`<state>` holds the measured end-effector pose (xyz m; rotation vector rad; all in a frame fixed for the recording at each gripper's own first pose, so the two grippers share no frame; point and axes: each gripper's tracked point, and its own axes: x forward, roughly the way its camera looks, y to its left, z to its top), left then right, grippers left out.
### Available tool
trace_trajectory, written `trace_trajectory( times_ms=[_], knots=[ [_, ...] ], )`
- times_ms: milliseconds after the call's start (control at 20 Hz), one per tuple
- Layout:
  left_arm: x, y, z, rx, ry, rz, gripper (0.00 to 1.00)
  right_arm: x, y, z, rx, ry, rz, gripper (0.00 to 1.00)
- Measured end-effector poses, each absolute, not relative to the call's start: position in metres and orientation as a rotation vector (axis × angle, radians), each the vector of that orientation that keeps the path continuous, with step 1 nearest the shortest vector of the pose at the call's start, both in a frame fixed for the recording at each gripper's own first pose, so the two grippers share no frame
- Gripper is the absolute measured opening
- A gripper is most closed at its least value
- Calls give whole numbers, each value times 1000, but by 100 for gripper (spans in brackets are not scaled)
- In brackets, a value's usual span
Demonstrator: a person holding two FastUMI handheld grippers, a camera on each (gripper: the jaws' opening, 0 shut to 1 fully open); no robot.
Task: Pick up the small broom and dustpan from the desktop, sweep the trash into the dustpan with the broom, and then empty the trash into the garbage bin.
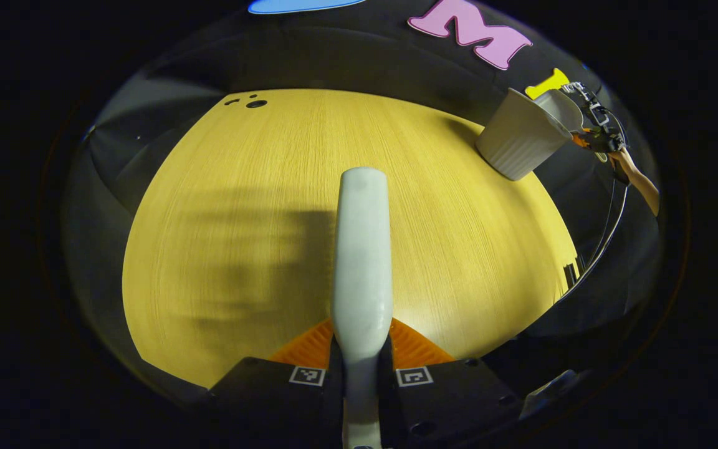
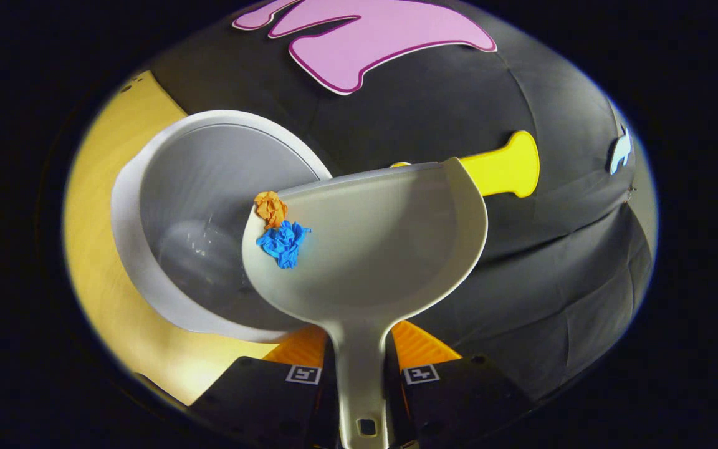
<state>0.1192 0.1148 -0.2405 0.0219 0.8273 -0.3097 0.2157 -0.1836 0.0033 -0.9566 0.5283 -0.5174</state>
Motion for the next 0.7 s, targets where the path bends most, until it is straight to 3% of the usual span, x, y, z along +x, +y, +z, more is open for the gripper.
trace_trajectory(
  times_ms=[700],
  knots=[
    [120, 99, -242, 75, 858, -355, 26, 223, -176, 22, -1309, 479, -568, 33]
  ],
)
